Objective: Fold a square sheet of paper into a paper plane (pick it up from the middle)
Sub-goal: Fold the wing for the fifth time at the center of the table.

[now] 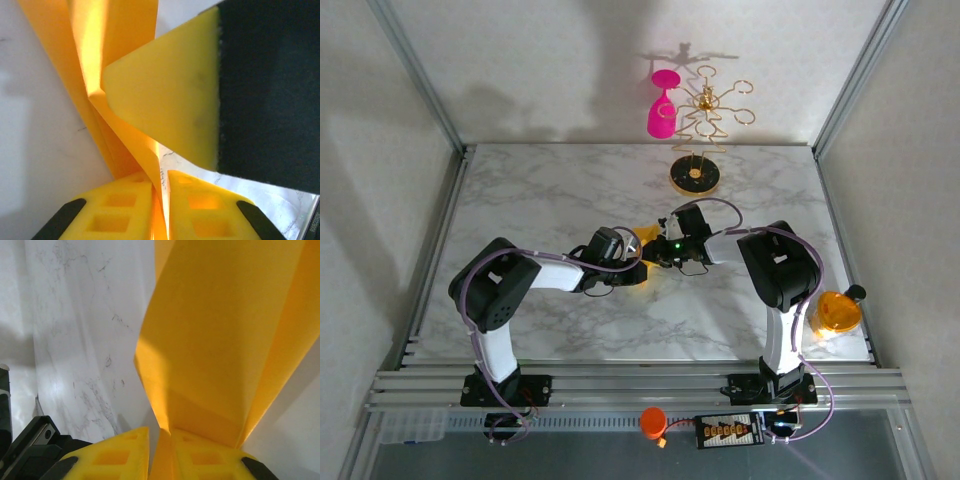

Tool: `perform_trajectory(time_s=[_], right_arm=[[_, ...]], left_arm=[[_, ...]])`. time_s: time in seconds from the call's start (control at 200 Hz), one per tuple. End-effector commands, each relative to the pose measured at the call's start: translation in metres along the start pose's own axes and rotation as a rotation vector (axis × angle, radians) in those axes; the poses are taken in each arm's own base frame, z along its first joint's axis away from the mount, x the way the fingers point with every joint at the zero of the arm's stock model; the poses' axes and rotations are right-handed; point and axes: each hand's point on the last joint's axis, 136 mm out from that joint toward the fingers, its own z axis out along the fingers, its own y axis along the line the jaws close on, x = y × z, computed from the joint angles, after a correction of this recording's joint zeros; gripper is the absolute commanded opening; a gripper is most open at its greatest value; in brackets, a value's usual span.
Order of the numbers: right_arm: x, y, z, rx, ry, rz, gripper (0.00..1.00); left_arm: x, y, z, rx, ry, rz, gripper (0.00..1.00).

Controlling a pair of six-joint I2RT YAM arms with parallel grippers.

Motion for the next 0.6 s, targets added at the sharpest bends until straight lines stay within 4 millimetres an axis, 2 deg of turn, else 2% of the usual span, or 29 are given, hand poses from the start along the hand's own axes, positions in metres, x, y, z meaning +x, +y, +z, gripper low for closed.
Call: perform_trajectory(time_s=[0.0,0.115,0.295,0.596], right_arm=[[0.008,-0.022,0.009,0.089,0.028,0.021,0.2],[0.008,-0.022,0.01,0.094,0.026,0.021,0.2],[0.009,-0.021,0.011,0.09,0.028,0.022,0.2],[0.01,-0.023,0.012,0.093,0.031,0.027,0.2]], left_arm=[[0.008,0.015,-0.013,-0.075,0.007,-0.061,0.17],[0.005,0.005,-0.019,-0.033,-0.017,-0.103,0.18],[0.008,-0.008,-0.017,0.048,-0.018,-0.14,0.18],[0.012,-0.008,-0.011,0.062,0.008,-0.154,0.12]])
